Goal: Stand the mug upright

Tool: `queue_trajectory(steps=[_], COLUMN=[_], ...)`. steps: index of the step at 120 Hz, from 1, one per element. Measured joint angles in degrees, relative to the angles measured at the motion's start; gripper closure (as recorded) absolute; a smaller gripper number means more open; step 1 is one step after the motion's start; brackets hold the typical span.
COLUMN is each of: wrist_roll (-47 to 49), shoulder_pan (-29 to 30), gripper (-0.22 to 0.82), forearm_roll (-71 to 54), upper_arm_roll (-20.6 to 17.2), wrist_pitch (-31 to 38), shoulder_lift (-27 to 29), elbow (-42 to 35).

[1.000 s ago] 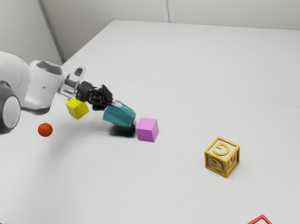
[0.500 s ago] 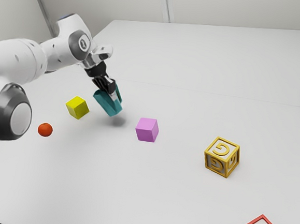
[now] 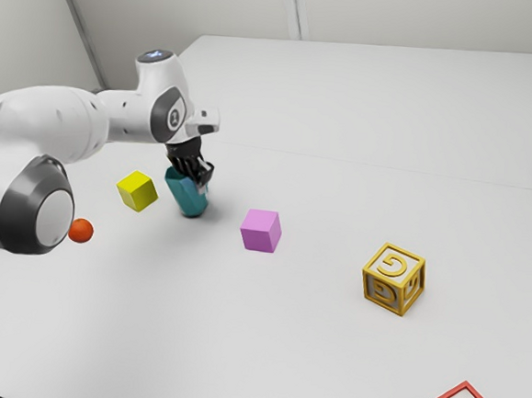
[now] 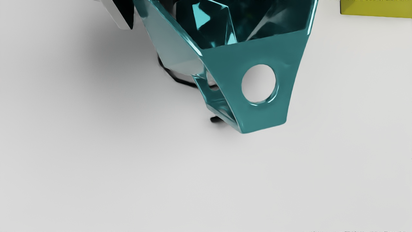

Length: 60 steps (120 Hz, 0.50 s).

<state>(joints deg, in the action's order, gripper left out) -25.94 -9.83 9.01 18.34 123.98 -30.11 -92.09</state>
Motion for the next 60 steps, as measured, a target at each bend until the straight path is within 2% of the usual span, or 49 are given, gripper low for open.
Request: queue_trajectory(steps=[13, 25, 42, 60], wrist_roll=[1.8, 3.1, 4.7, 5.9], shoulder_pan=[-0.1, -0.1, 0.0, 2.0], gripper=[0.40, 0.25, 0.14, 0.08], forearm_roll=[-0.5, -0.8, -1.0, 0.0], upper_arm_roll=[-0.1, 0.0, 0.5, 1.1], wrist_pitch=[0.4, 0.4, -3.4, -16.9], shoulder_lift=[0.1, 0.6, 5.4, 11.2], elbow=[0.4, 0.5, 1.8, 9.2])
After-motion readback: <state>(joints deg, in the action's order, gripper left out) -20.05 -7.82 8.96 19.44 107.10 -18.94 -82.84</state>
